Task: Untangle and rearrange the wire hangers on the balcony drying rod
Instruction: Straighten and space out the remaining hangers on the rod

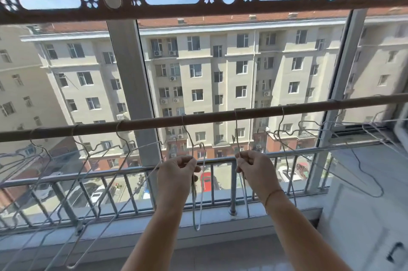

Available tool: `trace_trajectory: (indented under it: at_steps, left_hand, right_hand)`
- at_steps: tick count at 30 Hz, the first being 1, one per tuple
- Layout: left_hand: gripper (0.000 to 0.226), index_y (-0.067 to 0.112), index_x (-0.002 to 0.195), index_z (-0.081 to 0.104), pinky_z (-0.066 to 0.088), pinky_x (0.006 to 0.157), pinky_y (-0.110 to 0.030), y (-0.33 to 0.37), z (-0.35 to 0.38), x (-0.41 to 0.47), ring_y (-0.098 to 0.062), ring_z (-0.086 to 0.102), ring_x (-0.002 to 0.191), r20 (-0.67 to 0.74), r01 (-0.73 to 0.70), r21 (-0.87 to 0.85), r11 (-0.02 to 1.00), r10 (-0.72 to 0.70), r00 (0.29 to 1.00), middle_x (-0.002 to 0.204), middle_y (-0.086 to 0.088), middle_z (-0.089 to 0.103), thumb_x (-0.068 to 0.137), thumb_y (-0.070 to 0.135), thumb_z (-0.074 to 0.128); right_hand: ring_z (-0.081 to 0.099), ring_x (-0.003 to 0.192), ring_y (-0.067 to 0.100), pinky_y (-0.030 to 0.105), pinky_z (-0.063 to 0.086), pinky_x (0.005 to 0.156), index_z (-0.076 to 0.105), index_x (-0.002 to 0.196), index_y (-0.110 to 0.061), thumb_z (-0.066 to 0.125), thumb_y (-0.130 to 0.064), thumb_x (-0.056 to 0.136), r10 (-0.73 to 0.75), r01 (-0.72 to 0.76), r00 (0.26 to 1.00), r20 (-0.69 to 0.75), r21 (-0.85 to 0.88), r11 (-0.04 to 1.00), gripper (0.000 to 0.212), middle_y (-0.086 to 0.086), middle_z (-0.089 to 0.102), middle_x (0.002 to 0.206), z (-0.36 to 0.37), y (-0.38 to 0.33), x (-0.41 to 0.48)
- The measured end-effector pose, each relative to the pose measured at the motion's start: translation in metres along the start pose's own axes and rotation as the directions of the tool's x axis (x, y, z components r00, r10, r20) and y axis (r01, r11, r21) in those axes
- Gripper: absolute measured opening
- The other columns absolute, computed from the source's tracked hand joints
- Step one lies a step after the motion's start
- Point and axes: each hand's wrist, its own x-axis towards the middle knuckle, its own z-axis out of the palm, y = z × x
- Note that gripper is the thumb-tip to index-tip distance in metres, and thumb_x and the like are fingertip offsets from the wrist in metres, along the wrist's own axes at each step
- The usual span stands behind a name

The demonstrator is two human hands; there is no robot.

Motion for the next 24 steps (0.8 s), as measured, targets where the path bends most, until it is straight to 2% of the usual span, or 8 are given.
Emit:
trace_trajectory:
  at_steps: [3,9,12,14,17,20,22,24]
  left_hand:
    - [0.011,0.021,0.078,0.070,0.050,0.054,-0.023,0.001,0.006,0.001,-0.007,0.065,0.052,-0.004,0.010,-0.017,1.000,-0.010,1.000,0.063,0.000,0.073,0.085,0.015,0.065]
    - [0.006,0.014,0.084,0.071,0.056,0.060,-0.034,0.002,0.007,0.001,-0.017,0.064,0.056,-0.049,0.022,-0.001,1.000,-0.022,0.999,0.067,-0.005,0.073,0.085,0.014,0.065]
    - [0.013,0.022,0.074,0.069,0.057,0.060,-0.033,0.002,0.004,-0.001,-0.016,0.063,0.054,-0.079,0.008,0.015,1.000,-0.007,0.997,0.065,-0.003,0.072,0.085,0.014,0.066]
    - [0.018,0.026,0.070,0.066,0.057,0.060,-0.033,0.001,0.002,-0.002,-0.015,0.063,0.054,-0.091,0.001,0.021,1.000,0.000,0.996,0.064,-0.001,0.072,0.085,0.015,0.066]
    - [0.010,0.021,0.076,0.069,0.057,0.059,-0.033,0.000,-0.002,-0.006,-0.016,0.063,0.055,-0.096,-0.003,0.020,1.000,0.005,0.995,0.064,-0.001,0.072,0.085,0.017,0.066]
    - [0.009,0.012,0.084,0.072,0.059,0.065,-0.037,-0.002,-0.010,-0.009,-0.020,0.065,0.061,-0.115,-0.010,0.027,1.000,0.013,0.993,0.070,-0.006,0.072,0.085,0.018,0.066]
    - [0.011,0.011,0.089,0.072,0.058,0.073,-0.039,-0.004,-0.020,-0.011,-0.022,0.065,0.067,-0.149,-0.033,0.053,0.998,0.040,0.988,0.076,-0.009,0.073,0.085,0.019,0.066]
    - [0.016,0.010,0.094,0.071,0.055,0.072,-0.033,-0.005,-0.035,-0.015,-0.016,0.064,0.067,-0.191,-0.073,0.092,0.993,0.089,0.978,0.075,-0.004,0.072,0.084,0.022,0.067]
  right_hand:
    - [0.053,0.042,-0.010,0.003,0.037,0.042,0.068,0.095,-0.005,0.056,-0.005,0.089,0.000,0.000,1.000,0.016,-0.003,1.000,0.013,0.008,0.066,0.073,-0.003,0.002,0.003]
    - [0.057,0.047,-0.006,0.004,0.038,0.044,0.068,0.096,-0.006,0.057,-0.008,0.089,-0.006,0.008,0.999,0.034,-0.050,0.999,0.014,0.005,0.067,0.071,-0.006,0.002,0.005]
    - [0.067,0.067,0.012,0.015,0.049,0.060,0.067,0.098,-0.005,0.057,-0.008,0.089,-0.008,0.011,0.999,0.049,-0.055,0.998,0.015,0.006,0.069,0.075,-0.003,0.002,0.004]
    - [0.066,0.068,0.014,0.019,0.049,0.061,0.067,0.098,-0.006,0.057,-0.010,0.089,-0.009,0.013,0.998,0.064,-0.063,0.998,0.015,0.004,0.069,0.074,-0.001,0.001,0.002]
    - [0.065,0.068,0.016,0.030,0.056,0.067,0.068,0.098,-0.006,0.057,-0.012,0.088,-0.005,0.010,0.997,0.076,-0.071,0.997,0.016,0.006,0.071,0.075,0.002,-0.002,-0.001]
    - [0.065,0.080,0.022,0.040,0.056,0.081,0.064,0.108,-0.004,0.058,-0.015,0.088,0.006,0.003,0.996,0.089,-0.095,0.996,0.024,0.010,0.071,0.089,0.004,-0.008,-0.008]
    - [0.061,0.094,0.022,0.035,0.051,0.090,0.057,0.120,-0.004,0.058,-0.017,0.088,-0.039,0.046,0.998,0.047,-0.158,0.986,0.034,0.010,0.066,0.105,0.005,-0.014,-0.014]
    - [0.053,0.099,0.017,0.025,0.042,0.089,0.051,0.126,-0.005,0.060,-0.017,0.087,-0.139,0.129,0.989,-0.041,-0.196,0.972,0.041,0.010,0.057,0.115,0.008,-0.025,-0.024]
